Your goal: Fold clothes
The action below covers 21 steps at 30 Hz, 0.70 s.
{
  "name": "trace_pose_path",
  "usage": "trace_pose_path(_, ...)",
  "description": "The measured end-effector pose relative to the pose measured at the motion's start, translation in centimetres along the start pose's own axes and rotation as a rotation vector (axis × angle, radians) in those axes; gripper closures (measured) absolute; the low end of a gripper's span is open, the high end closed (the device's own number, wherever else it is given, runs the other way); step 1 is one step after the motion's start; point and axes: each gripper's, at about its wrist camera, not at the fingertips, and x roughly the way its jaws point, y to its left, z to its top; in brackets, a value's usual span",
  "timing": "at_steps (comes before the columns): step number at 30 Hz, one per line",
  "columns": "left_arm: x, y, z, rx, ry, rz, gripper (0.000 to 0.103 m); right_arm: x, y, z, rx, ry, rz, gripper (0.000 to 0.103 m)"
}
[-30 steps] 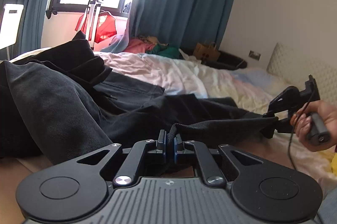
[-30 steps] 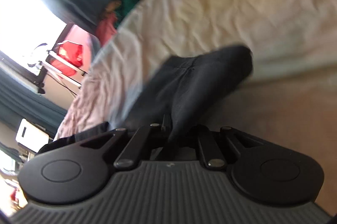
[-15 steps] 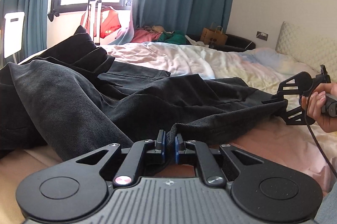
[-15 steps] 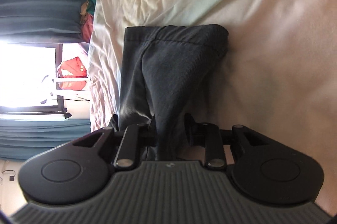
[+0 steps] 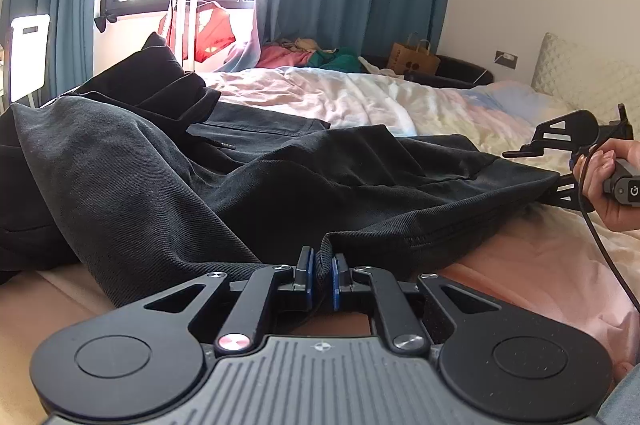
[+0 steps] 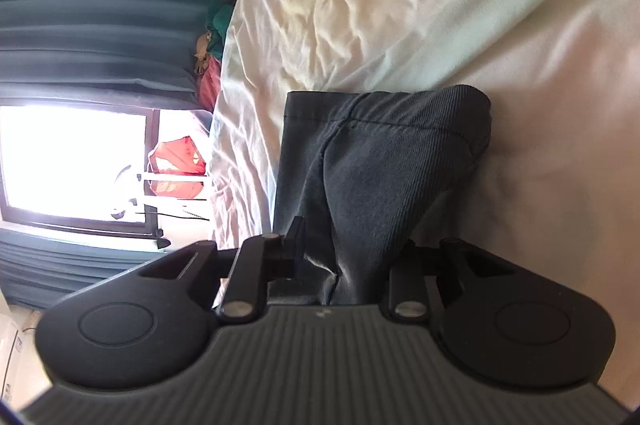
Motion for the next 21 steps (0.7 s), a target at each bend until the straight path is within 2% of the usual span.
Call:
trace_pose_path(2,0.2,0.0,-0.1,-0.002,0.015,-0.004,0.091,0.1,-0.4,0.4,0.016,-0.009,-0.032,0.079)
trace_pose_path(4,0.4,-0.1,-0.1,-0.001,0.022,-0.008,0.09,0.3,-1.0,0.7,0.044,-0.017,-0.05,0.088)
trace_pose_path(6,0.4,0.0,0.0,-0.005,0.018,-0.009,0.089,0.5,-1.4,1.1,0.053,-0.017,-0.056,0.091)
trace_pose_path(8,0.4,0.1,0.1,-0.021,0.021,-0.019,0.083,0.5,-1.4,1.3,0.045,-0.033,-0.062,0.095)
trace_pose_path(9,0.4,0.1,0.2,-0.029,0.023,-0.024,0.079,0.4,-1.3,1.3,0.039,-0.041,-0.06,0.097)
trace_pose_path(11,0.2,0.0,0.4,-0.037,0.023,-0.038,0.057,0.2,-1.0,1.4,0.022,-0.055,-0.048,0.097)
trace_pose_path(14,-0.1,-0.4,0.7,-0.042,0.028,-0.065,0.037,-0.2,-0.3,1.4,-0.01,-0.092,-0.025,0.097)
trace_pose_path(21,-1.1,-1.5,0.6,-0.036,0.004,-0.143,0.027,-2.3,1.3,3.5,-0.085,-0.261,0.032,0.098)
